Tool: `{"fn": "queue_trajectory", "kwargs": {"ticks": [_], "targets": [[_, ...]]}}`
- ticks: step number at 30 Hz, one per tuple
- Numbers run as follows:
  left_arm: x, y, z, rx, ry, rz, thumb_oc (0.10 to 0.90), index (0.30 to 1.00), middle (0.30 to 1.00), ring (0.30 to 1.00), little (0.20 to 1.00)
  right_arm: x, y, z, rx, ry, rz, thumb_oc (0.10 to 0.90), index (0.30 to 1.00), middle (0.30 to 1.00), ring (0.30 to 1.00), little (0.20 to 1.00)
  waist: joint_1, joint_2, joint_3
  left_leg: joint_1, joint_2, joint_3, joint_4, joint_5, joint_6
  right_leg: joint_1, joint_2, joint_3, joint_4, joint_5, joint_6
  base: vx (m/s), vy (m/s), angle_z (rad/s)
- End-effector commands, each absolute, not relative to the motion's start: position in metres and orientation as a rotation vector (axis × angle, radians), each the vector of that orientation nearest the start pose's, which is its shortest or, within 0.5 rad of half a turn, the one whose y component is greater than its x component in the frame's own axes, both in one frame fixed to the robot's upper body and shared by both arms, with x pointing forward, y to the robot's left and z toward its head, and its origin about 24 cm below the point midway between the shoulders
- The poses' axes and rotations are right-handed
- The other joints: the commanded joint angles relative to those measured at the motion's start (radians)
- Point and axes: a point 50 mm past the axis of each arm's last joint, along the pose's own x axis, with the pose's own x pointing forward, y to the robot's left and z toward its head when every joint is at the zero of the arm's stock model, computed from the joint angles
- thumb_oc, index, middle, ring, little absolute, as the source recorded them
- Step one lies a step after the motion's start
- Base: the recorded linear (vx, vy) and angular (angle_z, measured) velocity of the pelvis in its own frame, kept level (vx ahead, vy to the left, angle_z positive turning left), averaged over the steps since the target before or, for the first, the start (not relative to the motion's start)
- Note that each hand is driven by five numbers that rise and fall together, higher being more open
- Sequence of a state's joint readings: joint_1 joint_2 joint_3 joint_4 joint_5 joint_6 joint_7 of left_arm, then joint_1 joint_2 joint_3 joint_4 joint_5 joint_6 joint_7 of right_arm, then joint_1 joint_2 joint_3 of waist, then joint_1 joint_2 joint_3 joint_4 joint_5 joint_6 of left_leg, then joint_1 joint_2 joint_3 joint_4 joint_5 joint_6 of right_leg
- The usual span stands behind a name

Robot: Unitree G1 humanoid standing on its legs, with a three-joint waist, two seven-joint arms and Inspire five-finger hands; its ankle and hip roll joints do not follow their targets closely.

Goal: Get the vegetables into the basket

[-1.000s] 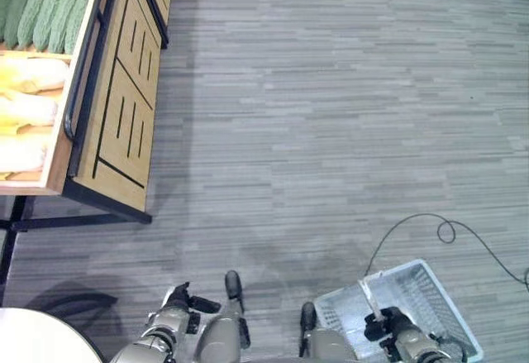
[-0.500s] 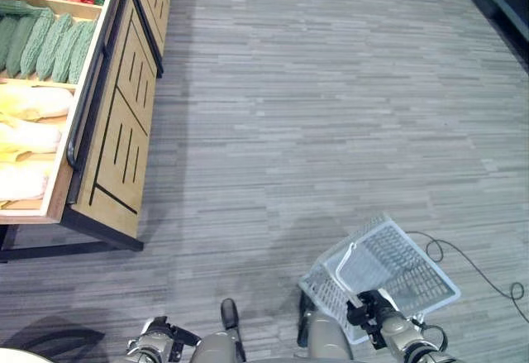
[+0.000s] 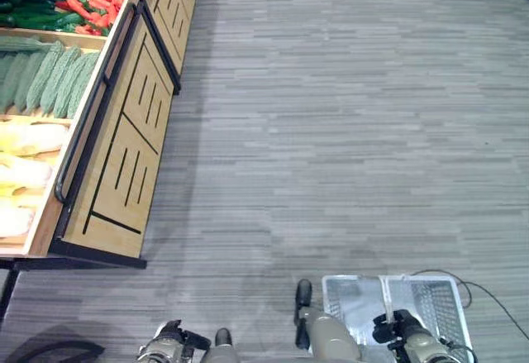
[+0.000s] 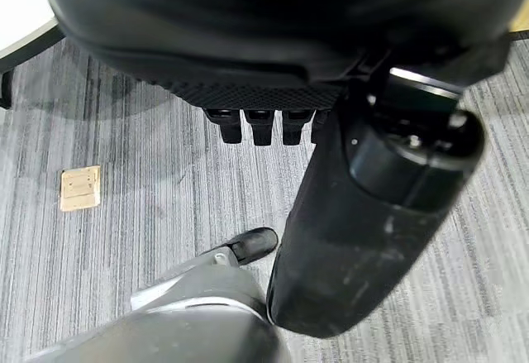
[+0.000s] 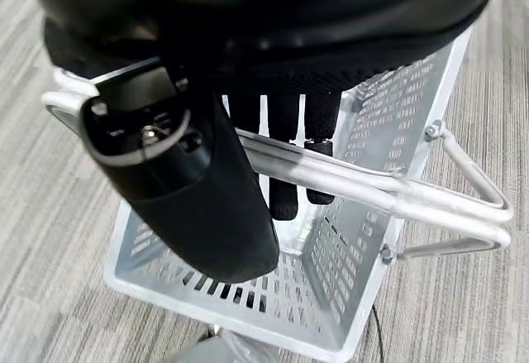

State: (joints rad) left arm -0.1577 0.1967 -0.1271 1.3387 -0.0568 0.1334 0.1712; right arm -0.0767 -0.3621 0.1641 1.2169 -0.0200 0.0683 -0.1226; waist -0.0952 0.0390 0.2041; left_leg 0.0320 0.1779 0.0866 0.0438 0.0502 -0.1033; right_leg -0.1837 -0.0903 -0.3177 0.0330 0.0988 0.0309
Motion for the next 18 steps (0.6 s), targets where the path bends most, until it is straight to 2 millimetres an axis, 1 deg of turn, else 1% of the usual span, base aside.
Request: {"fn": "queue_trajectory", "kwargs": {"ticks": [1, 4, 6, 7, 9, 10, 11, 12, 13, 14, 15, 17, 18], "targets": [[0.117, 0.23, -0.158, 0.358, 1.308, 0.205, 0.9, 1.0, 1.0, 1.0, 1.0, 0.115, -0.281, -0.141, -0.536, 1.187, -0.152, 0.4, 0.3, 0.3, 0.3, 0.3, -0.006, -0.009, -0.024, 0.114, -0.044, -0.002, 0.071, -0.025, -0.045, -0.037, 0.02, 0.063, -0.044, 0.053, 0.08, 0.17, -0.228, 0.19], [0.118, 0.227, -0.158, 0.338, 1.306, 0.203, 0.9, 1.0, 1.0, 1.0, 1.0, 0.116, -0.283, -0.14, -0.539, 1.187, -0.157, 0.4, 0.3, 0.3, 0.3, 0.3, 0.005, -0.006, -0.016, 0.089, -0.019, -0.013, 0.143, 0.064, -0.066, 0.001, 0.036, 0.051, -0.04, 0.013, 0.052, 0.16, -0.182, 0.1], [0.116, 0.224, -0.159, 0.338, 1.307, 0.195, 0.9, 1.0, 1.0, 1.0, 1.0, 0.115, -0.285, -0.14, -0.542, 1.187, -0.158, 0.4, 0.3, 0.3, 0.3, 0.3, 0.009, -0.01, -0.013, 0.074, -0.014, -0.011, 0.188, 0.098, -0.07, 0.023, 0.043, 0.046, -0.038, -0.01, 0.039, 0.15, -0.144, 0.04], [0.117, 0.223, -0.159, 0.337, 1.307, 0.19, 0.9, 1.0, 1.0, 1.0, 1.0, 0.115, -0.286, -0.139, -0.546, 1.189, -0.156, 0.4, 0.3, 0.3, 0.3, 0.3, 0.012, -0.013, -0.013, 0.062, -0.009, 0.002, 0.197, 0.111, -0.066, 0.038, 0.045, 0.042, -0.038, -0.023, 0.035, 0.15, -0.119, 0.02], [0.117, 0.222, -0.16, 0.334, 1.31, 0.184, 0.9, 1.0, 1.0, 1.0, 1.0, 0.113, -0.288, -0.139, -0.552, 1.196, -0.16, 0.4, 0.3, 0.3, 0.3, 0.3, 0.017, -0.019, -0.008, 0.03, -0.008, 0.034, 0.174, 0.099, -0.052, 0.056, 0.039, 0.038, -0.038, -0.037, 0.038, 0.17, -0.058, 0.01], [0.119, 0.219, -0.16, 0.336, 1.302, 0.174, 0.9, 1.0, 1.0, 1.0, 1.0, 0.112, -0.291, -0.138, -0.555, 1.205, -0.169, 0.4, 0.3, 0.3, 0.3, 0.3, 0.03, -0.033, -0.004, -0.033, -0.018, 0.073, 0.108, 0.044, -0.033, 0.075, 0.019, 0.039, -0.047, -0.045, 0.055, 0.21, -0.017, 0.09], [0.118, 0.218, -0.16, 0.336, 1.304, 0.172, 0.9, 1.0, 1.0, 1.0, 1.0, 0.11, -0.292, -0.138, -0.559, 1.212, -0.173, 0.4, 0.3, 0.3, 0.3, 0.3, 0.039, -0.04, 0.001, -0.066, -0.029, 0.091, 0.063, 0.008, -0.027, 0.089, 0.012, 0.045, -0.052, -0.049, 0.064, 0.21, -0.004, 0.16], [0.118, 0.218, -0.16, 0.337, 1.303, 0.173, 0.9, 1.0, 1.0, 1.0, 1.0, 0.11, -0.292, -0.139, -0.561, 1.211, -0.172, 0.4, 0.3, 0.3, 0.3, 0.3, 0.045, -0.047, 0.003, -0.094, -0.033, 0.091, 0.042, 0.007, -0.026, 0.092, 0.008, 0.051, -0.054, -0.049, 0.067, 0.1, 0.004, 0.16], [0.118, 0.218, -0.16, 0.337, 1.304, 0.173, 0.9, 1.0, 1.0, 1.0, 1.0, 0.11, -0.292, -0.139, -0.561, 1.212, -0.172, 0.4, 0.3, 0.3, 0.3, 0.3, 0.046, -0.047, 0.002, -0.094, -0.033, 0.092, 0.042, 0.006, -0.025, 0.091, 0.007, 0.052, -0.054, -0.05, 0.068, 0.14, 0.026, 0.05], [0.118, 0.216, -0.16, 0.34, 1.296, 0.173, 0.9, 1.0, 1.0, 1.0, 1.0, 0.107, -0.293, -0.139, -0.574, 1.221, -0.173, 0.4, 0.3, 0.3, 0.3, 0.3, 0.07, -0.052, 0.014, -0.175, -0.028, 0.083, -0.023, 0.062, -0.031, 0.117, 0.006, 0.064, -0.064, -0.057, 0.075, 0.17, 0.042, -0.07], [0.119, 0.217, -0.16, 0.343, 1.293, 0.173, 0.9, 1.0, 1.0, 1.0, 1.0, 0.107, -0.293, -0.139, -0.577, 1.218, -0.175, 0.4, 0.3, 0.3, 0.3, 0.3, 0.081, -0.052, 0.021, -0.215, -0.017, 0.079, -0.045, 0.107, -0.037, 0.132, 0.012, 0.072, -0.069, -0.063, 0.075, 0.23, 0.073, -0.05], [0.12, 0.218, -0.159, 0.346, 1.286, 0.176, 0.9, 1.0, 1.0, 1.0, 1.0, 0.106, -0.293, -0.139, -0.582, 1.223, -0.177, 0.4, 0.3, 0.3, 0.3, 0.3, 0.096, -0.054, 0.029, -0.244, 0.001, 0.094, -0.107, 0.157, -0.046, 0.157, 0.016, 0.081, -0.079, -0.074, 0.079, 0.18, 0.101, -0.15], [0.121, 0.218, -0.159, 0.346, 1.285, 0.176, 0.9, 1.0, 1.0, 1.0, 1.0, 0.106, -0.294, -0.139, -0.584, 1.224, -0.18, 0.4, 0.3, 0.3, 0.3, 0.3, 0.1, -0.054, 0.034, -0.264, 0.012, 0.117, -0.123, 0.17, -0.049, 0.168, 0.014, 0.082, -0.083, -0.081, 0.081, 0.12, 0.085, -0.44]]}}
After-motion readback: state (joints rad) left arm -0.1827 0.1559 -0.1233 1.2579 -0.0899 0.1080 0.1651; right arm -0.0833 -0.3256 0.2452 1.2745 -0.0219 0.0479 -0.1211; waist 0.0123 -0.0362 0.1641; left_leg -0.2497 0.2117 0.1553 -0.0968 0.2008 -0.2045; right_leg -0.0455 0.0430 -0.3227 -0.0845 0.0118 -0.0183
